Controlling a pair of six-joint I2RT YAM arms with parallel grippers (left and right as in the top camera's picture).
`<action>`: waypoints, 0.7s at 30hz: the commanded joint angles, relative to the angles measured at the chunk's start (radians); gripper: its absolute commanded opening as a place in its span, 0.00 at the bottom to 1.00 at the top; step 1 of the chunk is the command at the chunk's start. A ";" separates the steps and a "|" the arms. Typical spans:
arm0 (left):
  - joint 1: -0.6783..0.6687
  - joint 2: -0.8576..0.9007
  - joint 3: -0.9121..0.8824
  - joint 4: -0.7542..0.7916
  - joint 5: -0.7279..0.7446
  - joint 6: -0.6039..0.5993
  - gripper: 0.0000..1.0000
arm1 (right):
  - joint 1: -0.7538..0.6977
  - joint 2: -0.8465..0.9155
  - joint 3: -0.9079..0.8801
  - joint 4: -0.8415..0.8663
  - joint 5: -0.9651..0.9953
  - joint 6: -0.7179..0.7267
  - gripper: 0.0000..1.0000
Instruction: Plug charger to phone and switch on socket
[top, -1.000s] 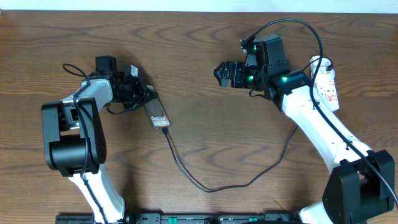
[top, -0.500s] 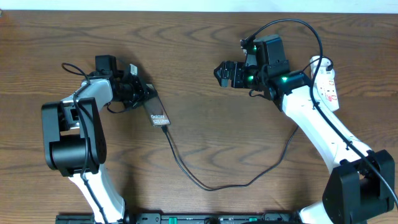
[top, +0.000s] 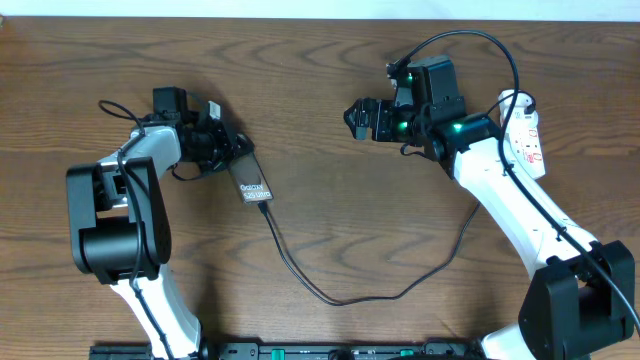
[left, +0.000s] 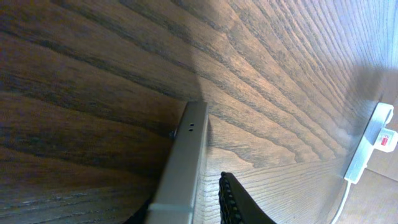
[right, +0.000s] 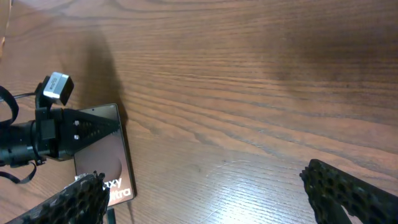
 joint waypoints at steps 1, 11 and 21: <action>0.004 0.031 -0.008 -0.011 -0.125 0.017 0.23 | 0.006 -0.010 0.013 -0.002 0.001 -0.016 0.99; 0.004 0.031 -0.008 -0.021 -0.125 0.017 0.37 | 0.006 -0.010 0.013 -0.002 0.001 -0.016 0.99; 0.004 0.031 -0.008 -0.030 -0.125 0.017 0.57 | 0.006 -0.010 0.013 -0.002 0.001 -0.016 0.99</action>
